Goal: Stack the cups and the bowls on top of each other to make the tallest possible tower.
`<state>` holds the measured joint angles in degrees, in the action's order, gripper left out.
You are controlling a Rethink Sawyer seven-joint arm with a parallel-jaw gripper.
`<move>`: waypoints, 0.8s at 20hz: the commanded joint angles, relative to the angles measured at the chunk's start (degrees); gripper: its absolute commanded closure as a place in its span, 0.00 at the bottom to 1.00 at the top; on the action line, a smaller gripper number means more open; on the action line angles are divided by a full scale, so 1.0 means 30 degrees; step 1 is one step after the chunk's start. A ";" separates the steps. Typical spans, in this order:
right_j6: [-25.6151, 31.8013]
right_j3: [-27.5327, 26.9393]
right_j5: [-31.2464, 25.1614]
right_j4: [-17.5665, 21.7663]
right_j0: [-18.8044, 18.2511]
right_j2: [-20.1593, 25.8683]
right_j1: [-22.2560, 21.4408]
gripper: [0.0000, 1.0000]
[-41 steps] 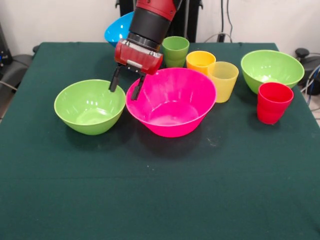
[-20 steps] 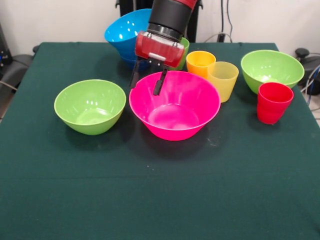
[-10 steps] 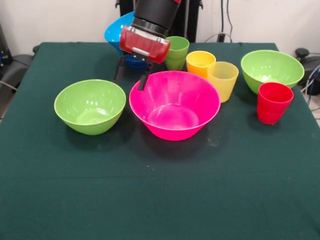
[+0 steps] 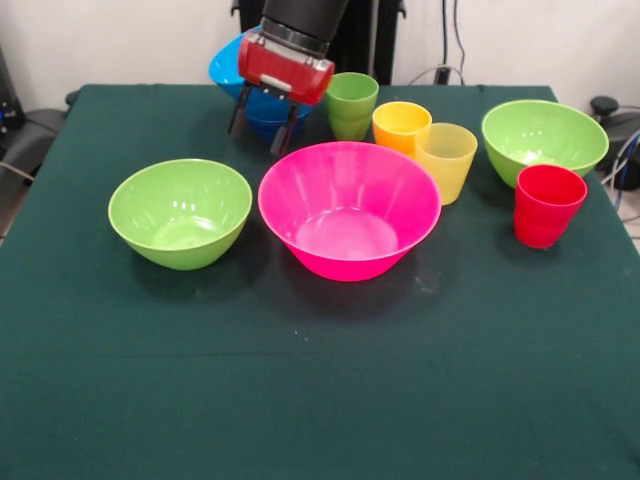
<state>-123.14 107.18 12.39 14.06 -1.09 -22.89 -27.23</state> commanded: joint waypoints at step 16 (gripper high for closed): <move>-0.1863 0.2831 -0.3851 -0.0352 -0.3530 0.6880 -0.0157 0.00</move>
<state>-123.14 114.85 10.60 13.70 -6.87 -14.99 -29.00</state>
